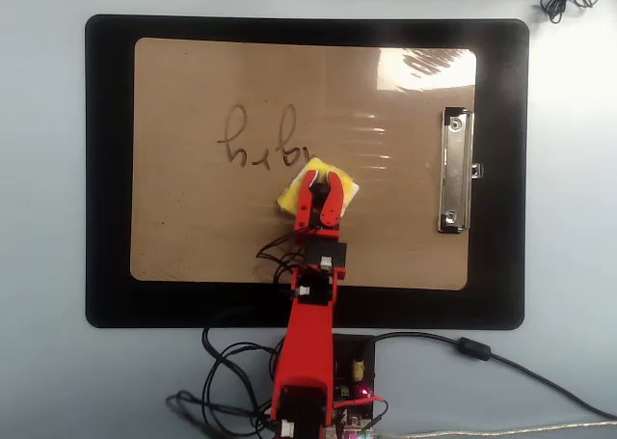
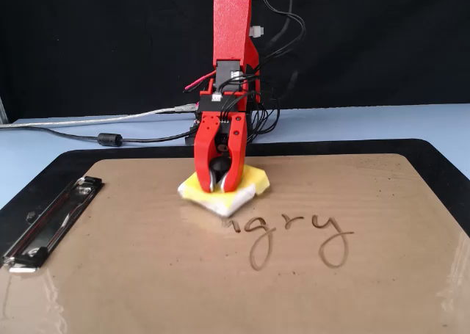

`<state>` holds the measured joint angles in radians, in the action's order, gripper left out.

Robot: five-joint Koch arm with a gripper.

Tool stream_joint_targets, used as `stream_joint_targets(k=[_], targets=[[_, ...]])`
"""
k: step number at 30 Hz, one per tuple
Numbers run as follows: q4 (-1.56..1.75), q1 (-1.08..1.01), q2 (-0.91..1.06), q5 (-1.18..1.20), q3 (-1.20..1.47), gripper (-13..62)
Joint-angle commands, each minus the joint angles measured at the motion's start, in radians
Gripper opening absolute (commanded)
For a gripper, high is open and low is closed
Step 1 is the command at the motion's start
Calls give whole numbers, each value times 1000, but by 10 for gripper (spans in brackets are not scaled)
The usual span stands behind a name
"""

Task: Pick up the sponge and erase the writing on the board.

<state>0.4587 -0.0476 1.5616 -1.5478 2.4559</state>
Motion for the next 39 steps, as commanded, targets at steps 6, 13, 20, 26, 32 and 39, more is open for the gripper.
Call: stream_joint_targets(k=[6, 13, 20, 26, 32, 39], targets=[[20, -18, -477, 11, -538, -76], [-17, 118, 146, -20, 124, -76], [-23, 110, -526, -17, -627, -76], [-26, 166, 72, -21, 43, -76], [-49, 192, -146, -21, -173, -76], [-34, 186, -336, -20, -351, -76]])
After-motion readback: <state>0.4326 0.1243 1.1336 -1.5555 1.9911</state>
